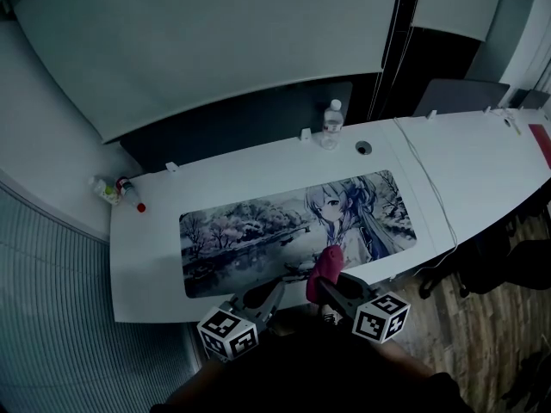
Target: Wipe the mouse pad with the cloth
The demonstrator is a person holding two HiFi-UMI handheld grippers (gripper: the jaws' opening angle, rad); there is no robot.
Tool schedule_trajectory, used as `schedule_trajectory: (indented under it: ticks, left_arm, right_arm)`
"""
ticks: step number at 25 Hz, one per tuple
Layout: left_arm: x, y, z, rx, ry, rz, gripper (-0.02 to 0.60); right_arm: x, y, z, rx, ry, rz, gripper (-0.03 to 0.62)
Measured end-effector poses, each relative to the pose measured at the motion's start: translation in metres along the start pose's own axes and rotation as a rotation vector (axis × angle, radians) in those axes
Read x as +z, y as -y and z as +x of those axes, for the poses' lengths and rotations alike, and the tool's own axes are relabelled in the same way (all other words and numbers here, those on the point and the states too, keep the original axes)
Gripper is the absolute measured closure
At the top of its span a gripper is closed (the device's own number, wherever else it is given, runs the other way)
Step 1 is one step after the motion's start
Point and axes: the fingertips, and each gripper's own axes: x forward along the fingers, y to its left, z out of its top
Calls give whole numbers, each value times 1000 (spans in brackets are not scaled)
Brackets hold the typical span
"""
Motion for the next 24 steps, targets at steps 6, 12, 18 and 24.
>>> schedule_trajectory:
  ticks: [6,12,18,24]
  left_arm:
    - [0,1,-3,-1,-6,4,576]
    - [-1,-1,-7,8,-7,7,577]
    - [-1,-2,-10,14,-7,6,577]
    - [-1,-2,-12,10,-3,6,576]
  right_arm:
    - [-1,-4,3,9,-4,-2,487]
    - [-3,-6,6,14,-1,3,487]
    - [-3,-7,7,18,-2,3,487]
    - [-3,-10,7,12,3,-2,487]
